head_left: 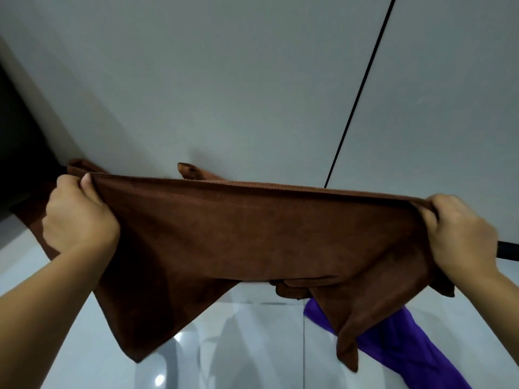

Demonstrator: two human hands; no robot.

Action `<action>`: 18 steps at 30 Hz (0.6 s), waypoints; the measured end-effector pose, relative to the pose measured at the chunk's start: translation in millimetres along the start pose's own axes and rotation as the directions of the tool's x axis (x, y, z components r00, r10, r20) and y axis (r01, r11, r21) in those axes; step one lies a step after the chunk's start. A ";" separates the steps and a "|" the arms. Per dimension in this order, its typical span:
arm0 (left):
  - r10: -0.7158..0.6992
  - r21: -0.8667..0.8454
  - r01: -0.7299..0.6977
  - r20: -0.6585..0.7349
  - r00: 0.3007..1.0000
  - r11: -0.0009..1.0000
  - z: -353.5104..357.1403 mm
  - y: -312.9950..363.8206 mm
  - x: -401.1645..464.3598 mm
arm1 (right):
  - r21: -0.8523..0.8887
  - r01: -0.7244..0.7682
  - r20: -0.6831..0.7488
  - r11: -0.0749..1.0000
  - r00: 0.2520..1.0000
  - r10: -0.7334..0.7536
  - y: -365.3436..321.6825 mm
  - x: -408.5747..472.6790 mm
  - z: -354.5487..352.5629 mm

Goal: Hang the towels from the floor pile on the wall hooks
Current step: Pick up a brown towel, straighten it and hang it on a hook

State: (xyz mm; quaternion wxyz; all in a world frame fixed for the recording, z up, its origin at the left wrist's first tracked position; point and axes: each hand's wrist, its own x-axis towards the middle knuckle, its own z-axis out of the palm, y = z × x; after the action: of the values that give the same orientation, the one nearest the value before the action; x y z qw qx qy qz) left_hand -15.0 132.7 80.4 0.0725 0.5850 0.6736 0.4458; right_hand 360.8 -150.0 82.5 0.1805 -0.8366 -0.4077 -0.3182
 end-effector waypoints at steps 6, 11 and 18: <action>0.082 -0.016 -0.082 -0.028 0.996 0.996 12.7 -5.0 5.4 | -0.053 -0.041 0.101 0.998 0.994 0.046 18.3 -9.1 -1.6; 0.074 0.013 -0.073 -0.022 0.997 0.997 11.4 -1.8 6.2 | -0.046 -0.076 0.104 0.996 0.991 0.081 32.2 -17.0 1.4; 0.067 0.012 -0.067 -0.001 0.998 0.998 9.4 6.4 8.6 | 0.041 -0.254 0.147 0.966 0.958 0.245 35.8 -18.2 -2.7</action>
State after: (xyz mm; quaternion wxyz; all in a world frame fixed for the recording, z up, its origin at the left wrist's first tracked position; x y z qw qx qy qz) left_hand -7.2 144.4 82.8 0.0535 0.6075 0.6562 0.4445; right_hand 379.8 -183.4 70.6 0.2149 -0.8959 -0.3200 -0.2210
